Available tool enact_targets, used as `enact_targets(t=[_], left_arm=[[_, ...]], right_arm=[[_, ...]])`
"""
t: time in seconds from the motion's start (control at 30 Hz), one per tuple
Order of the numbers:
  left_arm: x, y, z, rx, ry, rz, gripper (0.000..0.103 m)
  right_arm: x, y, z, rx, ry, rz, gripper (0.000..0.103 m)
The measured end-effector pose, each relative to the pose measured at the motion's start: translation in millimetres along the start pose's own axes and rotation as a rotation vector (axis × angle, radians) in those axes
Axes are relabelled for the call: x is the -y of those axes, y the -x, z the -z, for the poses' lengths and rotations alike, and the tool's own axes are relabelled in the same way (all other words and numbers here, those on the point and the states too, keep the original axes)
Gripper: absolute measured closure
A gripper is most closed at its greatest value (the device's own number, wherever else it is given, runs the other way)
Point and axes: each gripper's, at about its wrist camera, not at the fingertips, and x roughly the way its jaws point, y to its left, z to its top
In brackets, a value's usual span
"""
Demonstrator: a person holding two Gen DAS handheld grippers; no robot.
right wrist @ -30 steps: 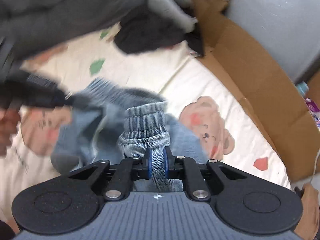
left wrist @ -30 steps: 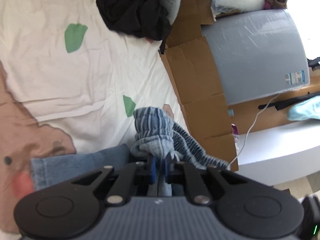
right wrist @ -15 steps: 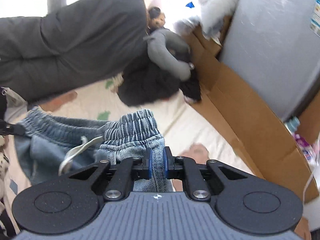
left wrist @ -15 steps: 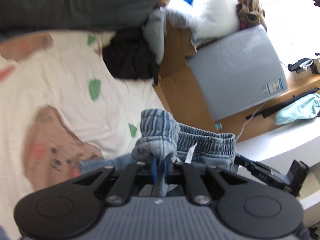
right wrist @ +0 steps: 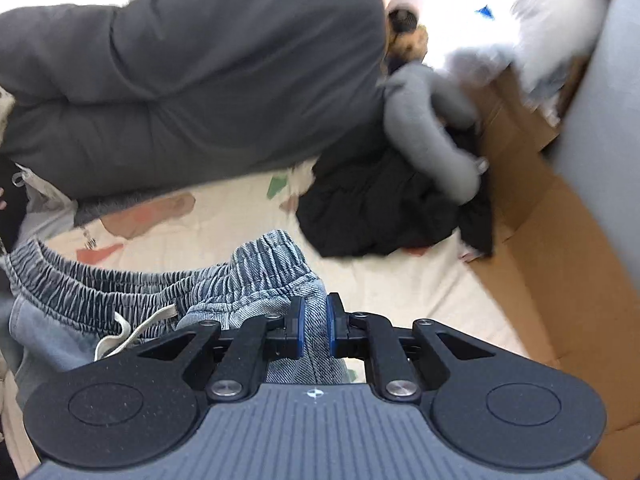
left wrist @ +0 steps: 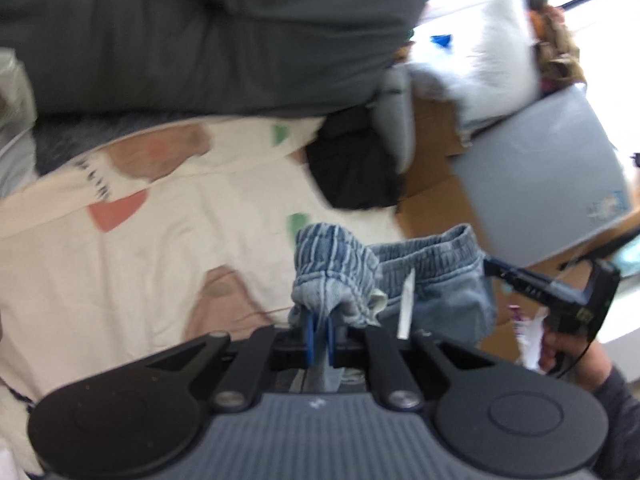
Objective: Fold clothes
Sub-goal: 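Grasp the waistband with the right gripper beside the left gripper and lift the jeans, then lower the jeans onto the sheet and open the right gripper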
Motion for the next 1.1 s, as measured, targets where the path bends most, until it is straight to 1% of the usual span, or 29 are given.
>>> enact_targets(t=[0.07,0.2,0.27,0.4,0.53,0.63,0.73,0.8,0.87,0.9,0.93,0.97,1.1], left_arm=[[-14.9,-23.4,1.5,-0.026,0.026,-0.041,0.097],[-38.5,-67.2,2.8,-0.077,0.029,-0.114,0.097],[-48.6,-80.1,5.1,-0.090,0.020,-0.143,0.097],[-63.3,-105.2,10.0,-0.111,0.023,-0.181,0.097],[-74.3,-124.9,14.4,-0.151,0.007,-0.227,0.096],[-74.1,-127.6,12.7,-0.189,-0.018,-0.241,0.091],[-67.1,-110.9,7.8,-0.224,-0.041,-0.242,0.092],[-64.5,-96.4,3.4,-0.223,-0.050,-0.247,0.093],[-62.5,-85.0,-3.8,-0.207,-0.052,-0.253,0.090],[-62.0,-83.8,-8.1,-0.192,-0.053,-0.249,0.090],[-61.3,-83.7,-12.2,-0.178,-0.056,-0.245,0.085],[-61.2,-85.6,-15.8,-0.168,-0.060,-0.244,0.080],[-64.3,-111.1,-21.2,-0.181,-0.050,-0.258,0.078]], right_arm=[[1.7,-34.5,4.3,-0.038,0.003,-0.013,0.094],[14.6,-99.1,25.6,-0.112,-0.024,-0.025,0.094],[25.1,-126.8,37.5,-0.147,-0.059,-0.026,0.093],[42.5,-166.1,65.3,-0.183,-0.108,-0.046,0.093],[52.5,-195.9,93.5,-0.193,-0.134,-0.100,0.093],[65.3,-207.3,105.5,-0.210,-0.203,-0.164,0.090],[82.1,-199.4,102.6,-0.210,-0.260,-0.224,0.087],[90.4,-187.0,96.5,-0.211,-0.251,-0.237,0.085],[98.3,-174.3,90.9,-0.211,-0.241,-0.239,0.083],[103.1,-170.0,89.4,-0.206,-0.253,-0.238,0.076],[108.1,-166.5,88.1,-0.201,-0.270,-0.236,0.070],[113.1,-163.0,86.7,-0.195,-0.287,-0.234,0.060],[121.8,-174.3,85.1,-0.215,-0.380,-0.268,0.059]])
